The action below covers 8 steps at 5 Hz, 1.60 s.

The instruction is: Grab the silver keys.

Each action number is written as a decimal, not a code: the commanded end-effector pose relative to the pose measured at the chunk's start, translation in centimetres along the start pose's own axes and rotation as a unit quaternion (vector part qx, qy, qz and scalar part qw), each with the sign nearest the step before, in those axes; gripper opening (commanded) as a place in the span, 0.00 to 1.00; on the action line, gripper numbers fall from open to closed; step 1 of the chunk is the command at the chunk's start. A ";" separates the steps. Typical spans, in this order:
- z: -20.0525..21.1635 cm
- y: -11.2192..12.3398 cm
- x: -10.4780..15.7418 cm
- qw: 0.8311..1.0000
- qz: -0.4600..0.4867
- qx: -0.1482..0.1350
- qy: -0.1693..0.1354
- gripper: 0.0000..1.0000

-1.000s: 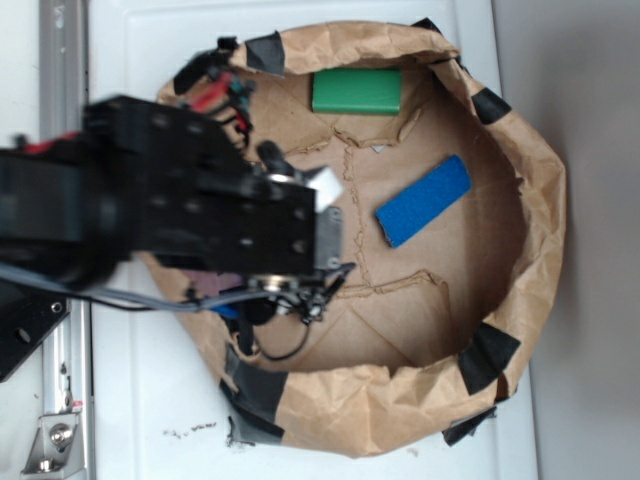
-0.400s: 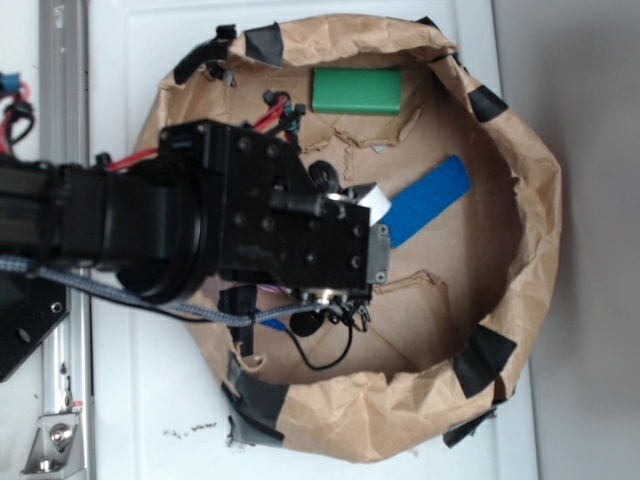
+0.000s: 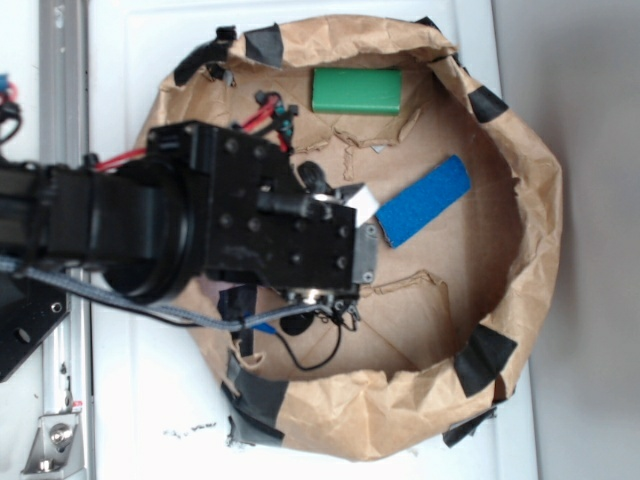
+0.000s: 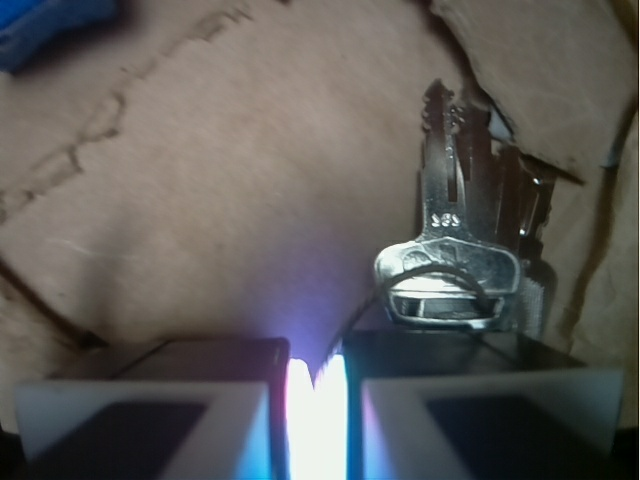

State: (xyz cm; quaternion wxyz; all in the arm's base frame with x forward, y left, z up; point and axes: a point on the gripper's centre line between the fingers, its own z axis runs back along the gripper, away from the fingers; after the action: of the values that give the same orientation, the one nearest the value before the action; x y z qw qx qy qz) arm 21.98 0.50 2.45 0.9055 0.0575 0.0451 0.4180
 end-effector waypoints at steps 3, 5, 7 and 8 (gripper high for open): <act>3.2 2.6 0.4 1.000 0.002 0.003 -0.021 0.00; 11.2 5.4 1.7 0.994 0.068 -0.076 0.027 0.00; 12.8 6.2 -0.7 0.970 -0.044 -0.206 -0.120 0.00; 11.9 5.2 -1.3 0.970 -0.074 -0.183 -0.145 0.00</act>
State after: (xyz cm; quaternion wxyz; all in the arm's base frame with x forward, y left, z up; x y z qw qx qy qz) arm 19.55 1.40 14.37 0.9266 -0.0449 -0.1422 0.3453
